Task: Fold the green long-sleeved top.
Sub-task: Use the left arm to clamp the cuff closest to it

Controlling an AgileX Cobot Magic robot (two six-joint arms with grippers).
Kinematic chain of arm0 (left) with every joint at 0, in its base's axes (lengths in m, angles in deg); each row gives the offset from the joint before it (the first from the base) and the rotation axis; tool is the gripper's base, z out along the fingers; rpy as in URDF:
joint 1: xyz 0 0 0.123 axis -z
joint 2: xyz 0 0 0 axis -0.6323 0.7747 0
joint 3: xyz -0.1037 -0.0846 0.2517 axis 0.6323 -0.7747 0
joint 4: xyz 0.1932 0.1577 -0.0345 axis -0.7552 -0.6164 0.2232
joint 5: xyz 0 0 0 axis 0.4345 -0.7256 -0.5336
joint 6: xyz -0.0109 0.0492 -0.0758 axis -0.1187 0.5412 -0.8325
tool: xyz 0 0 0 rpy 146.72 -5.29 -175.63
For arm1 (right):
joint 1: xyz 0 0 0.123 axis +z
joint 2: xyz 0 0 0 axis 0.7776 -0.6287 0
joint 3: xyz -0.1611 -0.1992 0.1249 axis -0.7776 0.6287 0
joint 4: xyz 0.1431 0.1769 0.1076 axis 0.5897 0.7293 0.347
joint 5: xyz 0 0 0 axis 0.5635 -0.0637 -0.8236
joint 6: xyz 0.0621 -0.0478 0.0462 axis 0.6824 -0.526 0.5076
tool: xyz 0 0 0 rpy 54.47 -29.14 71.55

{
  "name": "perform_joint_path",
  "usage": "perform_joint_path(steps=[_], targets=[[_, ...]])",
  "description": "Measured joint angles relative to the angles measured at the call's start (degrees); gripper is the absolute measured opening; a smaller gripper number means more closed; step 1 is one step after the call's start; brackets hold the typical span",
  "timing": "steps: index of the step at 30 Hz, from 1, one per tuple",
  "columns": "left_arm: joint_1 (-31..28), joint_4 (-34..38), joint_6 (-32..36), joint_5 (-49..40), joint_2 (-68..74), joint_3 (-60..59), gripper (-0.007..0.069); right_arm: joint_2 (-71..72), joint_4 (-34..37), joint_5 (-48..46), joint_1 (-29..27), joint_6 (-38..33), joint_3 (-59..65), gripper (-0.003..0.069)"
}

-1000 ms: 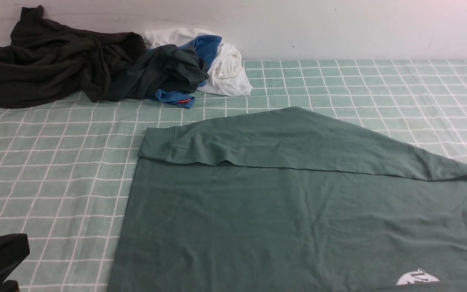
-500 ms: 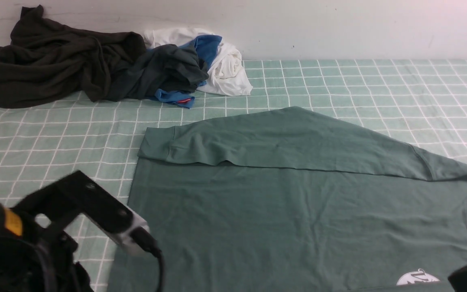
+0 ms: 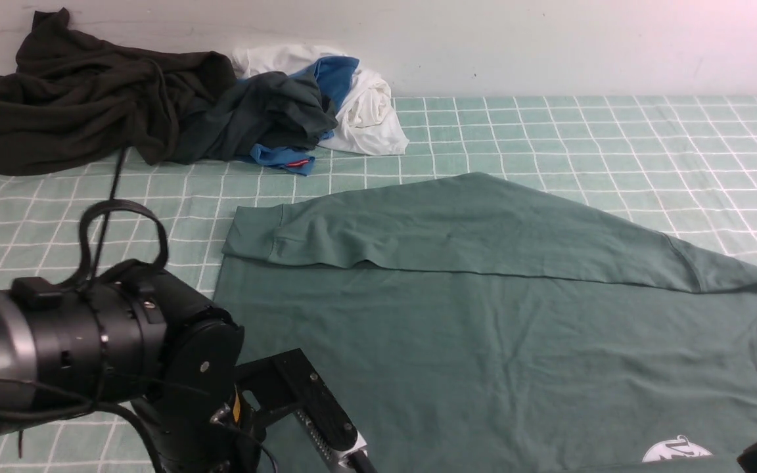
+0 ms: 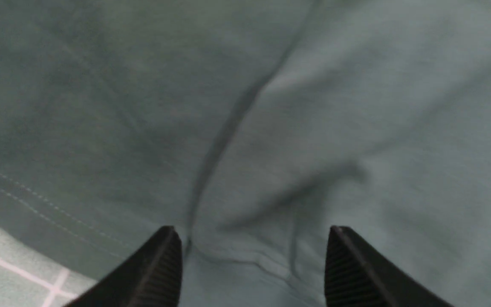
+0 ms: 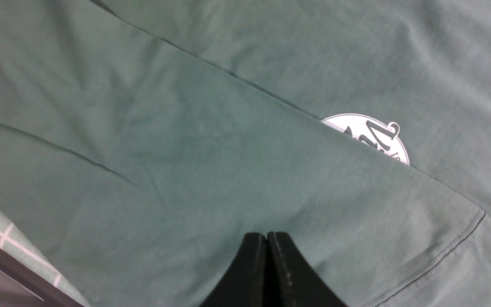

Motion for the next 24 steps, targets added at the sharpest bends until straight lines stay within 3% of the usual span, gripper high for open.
perform_joint_path(steps=[9, 15, 18, 24], targets=[[0.01, -2.39, -4.18, 3.20, 4.03, 0.41, 0.0408, 0.00, 0.16, 1.92, 0.04, 0.00, 0.00, -0.0014], [0.01, -0.05, -4.31, 2.18, 4.42, 0.72, 0.0223, 0.00, 0.70, 1.92, 0.04, 0.00, 0.00, -0.0014], [0.01, 0.66, -4.36, 1.73, 4.35, 0.72, 0.0062, 0.00, 1.07, 1.92, 0.04, 0.00, 0.00, -0.0014], [0.01, -1.68, -4.36, -1.73, 1.35, 3.72, 0.0016, 0.00, 1.11, 1.92, 0.04, 0.05, 0.00, -0.0014]])
